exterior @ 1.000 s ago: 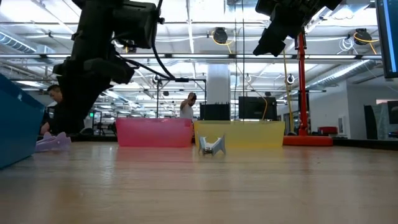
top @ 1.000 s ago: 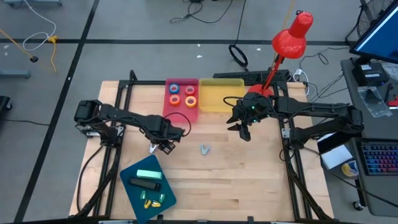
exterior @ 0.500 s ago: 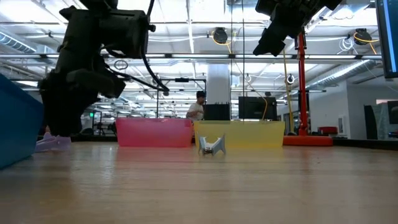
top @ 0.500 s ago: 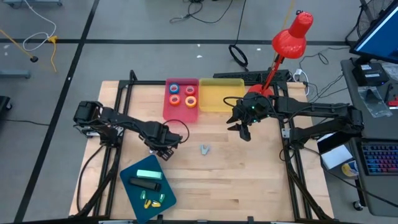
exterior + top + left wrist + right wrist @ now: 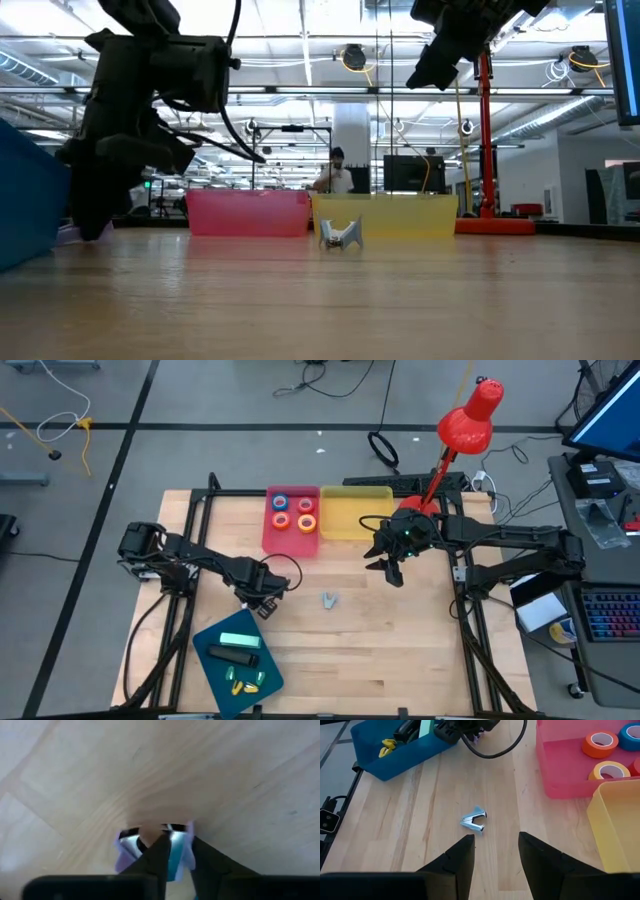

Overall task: Pick and place Stapler, Stapler remover, tape
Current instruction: Put the purple staple remover into the yellow bin

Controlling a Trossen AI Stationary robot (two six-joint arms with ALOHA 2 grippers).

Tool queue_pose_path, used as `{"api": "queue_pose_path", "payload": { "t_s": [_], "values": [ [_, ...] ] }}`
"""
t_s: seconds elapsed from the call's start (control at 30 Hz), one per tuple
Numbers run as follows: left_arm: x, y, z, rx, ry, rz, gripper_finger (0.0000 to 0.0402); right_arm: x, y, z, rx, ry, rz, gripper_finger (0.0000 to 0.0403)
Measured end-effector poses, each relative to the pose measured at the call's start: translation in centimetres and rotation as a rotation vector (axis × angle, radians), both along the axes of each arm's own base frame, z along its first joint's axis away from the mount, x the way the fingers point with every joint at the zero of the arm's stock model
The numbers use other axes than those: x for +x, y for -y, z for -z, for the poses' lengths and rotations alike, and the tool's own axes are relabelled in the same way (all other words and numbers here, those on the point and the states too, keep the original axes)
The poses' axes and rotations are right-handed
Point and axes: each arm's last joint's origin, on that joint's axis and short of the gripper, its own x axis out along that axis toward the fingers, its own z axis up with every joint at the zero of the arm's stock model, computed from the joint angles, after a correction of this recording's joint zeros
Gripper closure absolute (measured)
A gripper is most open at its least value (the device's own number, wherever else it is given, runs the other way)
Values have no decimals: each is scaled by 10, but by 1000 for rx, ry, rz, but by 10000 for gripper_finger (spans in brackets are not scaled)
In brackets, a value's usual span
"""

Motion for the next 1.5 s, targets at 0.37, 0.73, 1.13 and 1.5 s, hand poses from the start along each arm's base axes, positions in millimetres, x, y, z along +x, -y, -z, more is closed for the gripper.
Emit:
{"api": "queue_pose_path", "payload": {
  "t_s": [0.37,0.73,1.13,1.5],
  "values": [
    [16,-27,-21,39,112,48,365,-1,0,1,-6,-16,-5,259],
    [66,-65,-131,238,612,177,369,-28,7,4,-8,-79,85,259],
    [129,-135,-176,390,801,220,369,-84,10,23,95,188,197,259],
    [199,-201,-149,437,797,246,369,-110,1,47,182,327,261,259]
  ]
}}
